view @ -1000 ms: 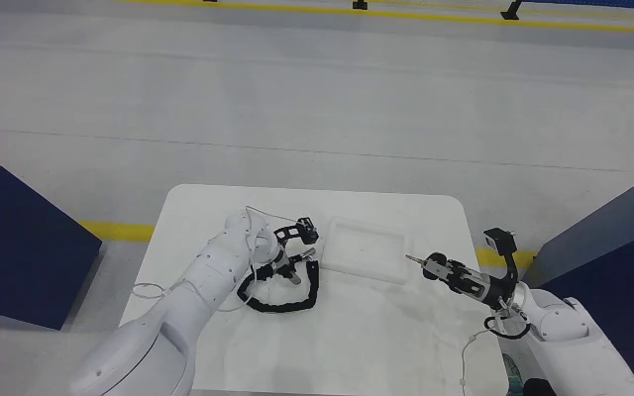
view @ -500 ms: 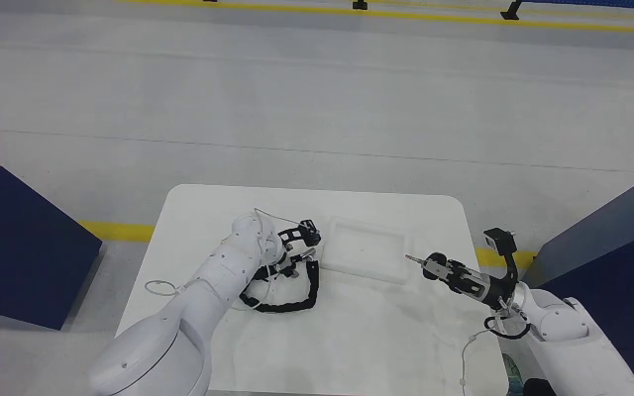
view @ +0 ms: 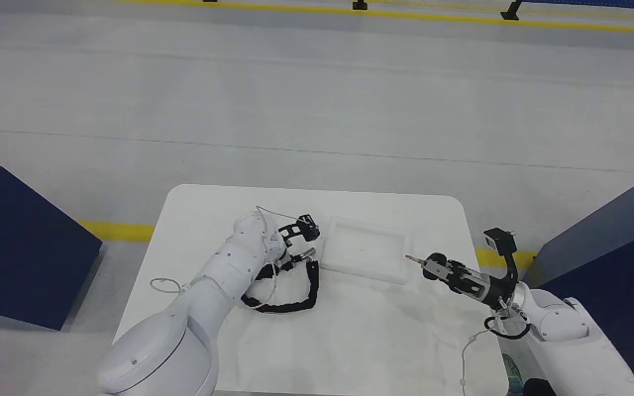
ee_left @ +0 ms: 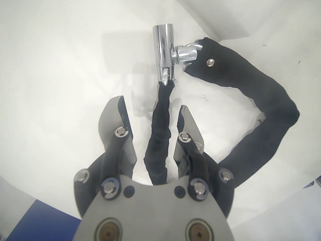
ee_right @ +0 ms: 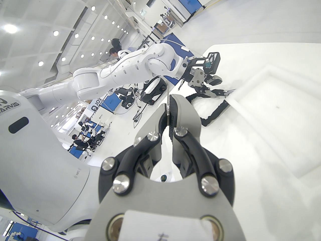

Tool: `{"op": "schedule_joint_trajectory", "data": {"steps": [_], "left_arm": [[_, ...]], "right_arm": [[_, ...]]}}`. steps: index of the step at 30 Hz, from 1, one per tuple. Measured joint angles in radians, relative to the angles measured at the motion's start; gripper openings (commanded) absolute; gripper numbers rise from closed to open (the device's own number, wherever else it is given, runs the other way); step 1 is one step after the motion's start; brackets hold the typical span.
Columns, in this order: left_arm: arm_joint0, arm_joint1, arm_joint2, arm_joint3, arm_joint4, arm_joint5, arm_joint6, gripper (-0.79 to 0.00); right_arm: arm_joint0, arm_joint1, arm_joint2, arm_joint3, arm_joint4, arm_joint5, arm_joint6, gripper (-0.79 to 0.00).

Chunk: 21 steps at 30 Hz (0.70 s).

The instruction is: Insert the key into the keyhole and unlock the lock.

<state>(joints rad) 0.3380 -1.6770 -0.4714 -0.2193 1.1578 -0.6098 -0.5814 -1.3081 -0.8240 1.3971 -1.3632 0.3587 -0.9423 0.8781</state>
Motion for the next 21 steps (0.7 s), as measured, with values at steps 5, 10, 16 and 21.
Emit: {"op": "schedule_joint_trajectory", "data": {"steps": [5, 10, 16, 21], "left_arm": [[0.003, -0.01, 0.001, 0.012, 0.001, -0.006, -0.014, -0.449], [0.003, -0.018, 0.001, 0.022, 0.005, -0.011, -0.018, -0.48], [0.002, -0.024, 0.001, 0.029, 0.011, -0.007, -0.013, -0.52], [0.006, -0.029, 0.003, 0.035, 0.018, -0.005, -0.018, -0.785]], "right_arm": [[0.0, 0.0, 0.0, 0.0, 0.0, 0.0, 0.0, -0.785], [0.0, 0.0, 0.0, 0.0, 0.0, 0.0, 0.0, -0.785], [0.0, 0.0, 0.0, 0.0, 0.0, 0.0, 0.0, -0.785], [0.0, 0.0, 0.0, 0.0, 0.0, 0.0, 0.0, -0.785]]}}
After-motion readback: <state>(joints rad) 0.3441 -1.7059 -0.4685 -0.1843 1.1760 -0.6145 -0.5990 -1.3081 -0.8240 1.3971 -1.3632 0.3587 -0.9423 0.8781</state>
